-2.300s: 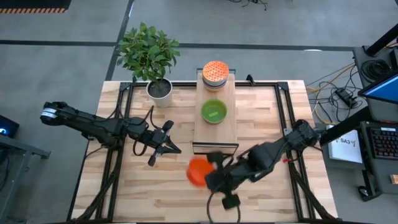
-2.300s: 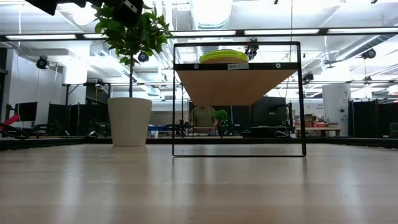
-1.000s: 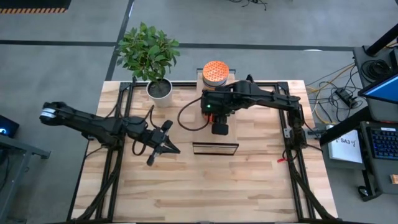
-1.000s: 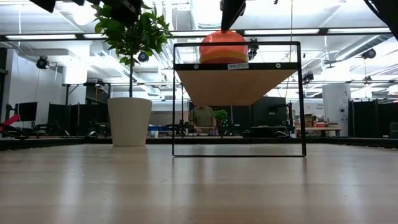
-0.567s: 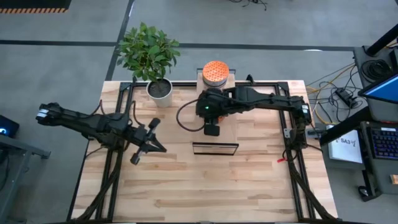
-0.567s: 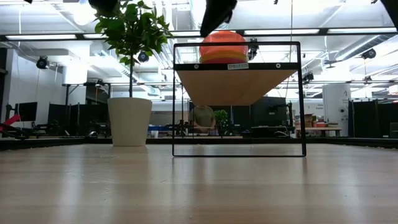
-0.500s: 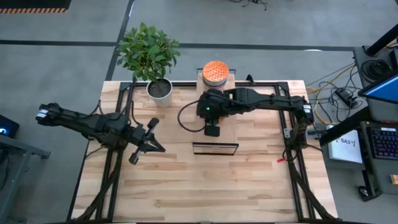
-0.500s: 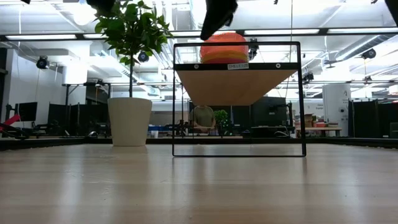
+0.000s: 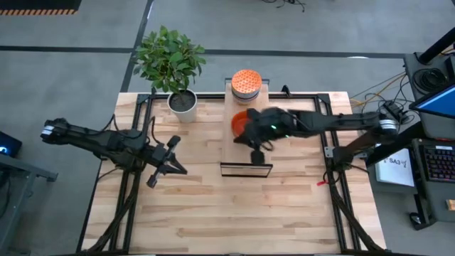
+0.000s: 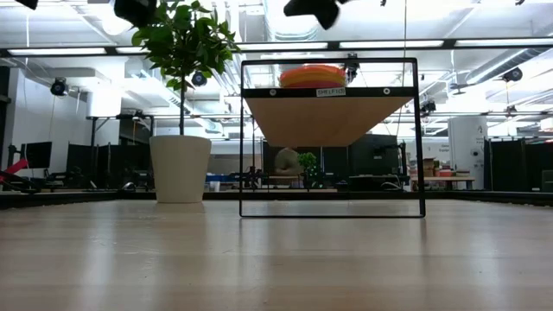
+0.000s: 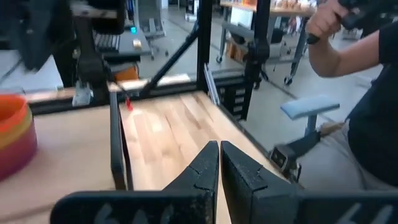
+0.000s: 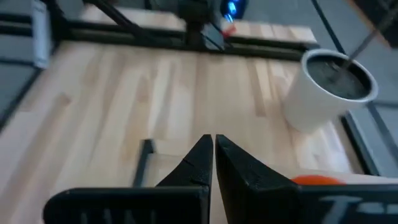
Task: Place and stack bowls onto a shelf
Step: Return to Home Position
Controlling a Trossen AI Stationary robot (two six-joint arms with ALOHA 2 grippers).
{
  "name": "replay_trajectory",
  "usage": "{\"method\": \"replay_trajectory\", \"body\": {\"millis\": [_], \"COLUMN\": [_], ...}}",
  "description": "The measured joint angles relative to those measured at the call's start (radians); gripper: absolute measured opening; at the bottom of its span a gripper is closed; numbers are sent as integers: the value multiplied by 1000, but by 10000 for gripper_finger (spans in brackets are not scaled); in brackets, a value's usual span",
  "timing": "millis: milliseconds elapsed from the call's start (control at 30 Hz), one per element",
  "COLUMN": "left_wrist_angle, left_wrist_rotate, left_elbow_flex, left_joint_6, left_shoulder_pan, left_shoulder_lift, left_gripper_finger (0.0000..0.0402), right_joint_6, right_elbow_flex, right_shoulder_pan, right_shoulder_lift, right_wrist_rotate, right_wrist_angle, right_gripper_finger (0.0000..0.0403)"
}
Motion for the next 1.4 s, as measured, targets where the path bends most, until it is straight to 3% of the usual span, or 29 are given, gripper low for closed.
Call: {"method": "replay_trajectory", "body": {"millis": [233, 500, 667, 867, 1200, 1400], "left_wrist_angle": [-131, -181, -174, -173, -59, 26], "left_wrist_rotate": [-29, -161, -173, -264, -316, -290], "left_elbow_flex": [-1, -70, -181, -319, -418, -513], "left_joint_6": [94, 104, 37, -33, -53, -50], "left_shoulder_pan": [5, 33, 57, 64, 72, 72], "left_shoulder_lift": [-109, -304, -483, -732, -692, -730], "left_gripper_finger": [0, 0, 0, 0, 0, 0], "right_joint_6": [-6, -32, -40, -57, -63, -89], "right_elbow_flex": [-485, -815, -940, -1072, -1248, -1340], "right_shoulder_pan": [15, 15, 15, 14, -61, -85], "right_shoulder_lift": [-232, -427, -547, -681, -910, -1008], "right_wrist_rotate": [-37, -86, -86, -86, -108, -241], "right_wrist_angle": [437, 706, 770, 826, 908, 948], "right_gripper_finger": [9, 9, 9, 9, 9, 9]}}
